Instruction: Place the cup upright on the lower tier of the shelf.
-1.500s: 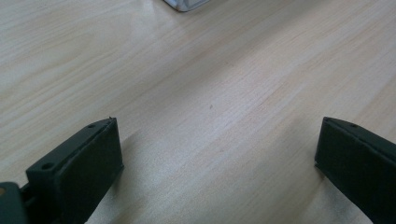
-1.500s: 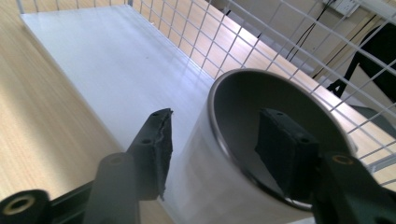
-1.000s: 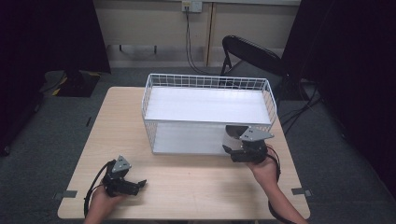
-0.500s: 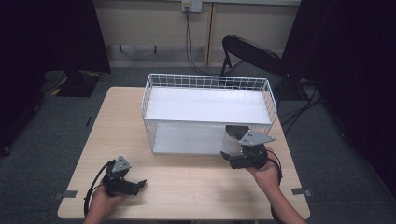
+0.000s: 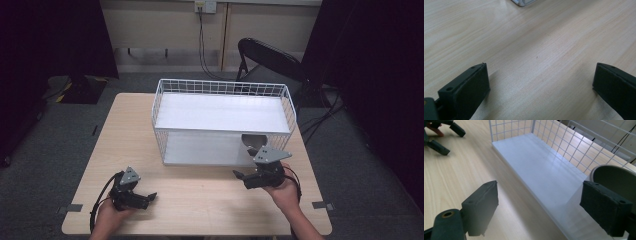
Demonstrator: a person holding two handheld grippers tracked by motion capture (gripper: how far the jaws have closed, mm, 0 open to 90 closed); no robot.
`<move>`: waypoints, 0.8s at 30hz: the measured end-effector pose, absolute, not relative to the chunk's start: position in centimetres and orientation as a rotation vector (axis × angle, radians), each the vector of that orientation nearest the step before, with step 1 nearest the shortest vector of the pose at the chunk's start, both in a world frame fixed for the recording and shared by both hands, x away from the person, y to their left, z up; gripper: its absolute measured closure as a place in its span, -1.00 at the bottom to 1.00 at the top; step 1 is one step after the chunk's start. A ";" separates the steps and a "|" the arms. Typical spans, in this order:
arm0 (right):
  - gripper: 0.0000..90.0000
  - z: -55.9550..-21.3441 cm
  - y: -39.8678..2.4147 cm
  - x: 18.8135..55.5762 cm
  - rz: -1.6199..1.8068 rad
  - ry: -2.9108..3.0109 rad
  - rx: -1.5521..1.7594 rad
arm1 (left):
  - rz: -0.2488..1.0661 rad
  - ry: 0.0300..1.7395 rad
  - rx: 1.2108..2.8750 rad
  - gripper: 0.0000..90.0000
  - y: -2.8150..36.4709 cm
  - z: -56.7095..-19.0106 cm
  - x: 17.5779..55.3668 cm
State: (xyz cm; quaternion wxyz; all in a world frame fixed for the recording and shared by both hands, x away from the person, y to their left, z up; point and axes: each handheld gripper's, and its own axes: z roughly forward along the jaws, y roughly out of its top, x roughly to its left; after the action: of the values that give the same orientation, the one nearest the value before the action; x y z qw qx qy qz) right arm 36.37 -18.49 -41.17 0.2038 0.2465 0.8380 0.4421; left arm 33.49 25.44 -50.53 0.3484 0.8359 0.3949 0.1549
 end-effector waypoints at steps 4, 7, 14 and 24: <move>-0.70 -41.4 -18.3 36.0 1.244 2.352 0.674 | 0.401 1.024 2.166 -1.00 25.4 -50.5 33.5; -0.70 -41.8 -18.2 35.7 1.254 2.367 0.664 | 0.401 1.024 2.166 -1.00 25.4 -50.5 33.5; -0.70 -42.5 -18.2 35.3 1.261 2.382 0.656 | 0.401 1.024 2.166 -1.00 25.4 -50.5 33.5; -0.70 -43.9 -18.4 34.6 1.267 2.409 0.658 | 0.401 1.024 2.167 -1.00 25.4 -50.5 33.5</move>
State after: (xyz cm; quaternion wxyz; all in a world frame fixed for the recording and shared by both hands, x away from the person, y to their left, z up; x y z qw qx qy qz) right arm 34.61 -18.42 -43.94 0.1698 0.2317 0.8477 0.4460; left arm 33.49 25.44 -50.53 0.3485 0.8358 0.3949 0.1548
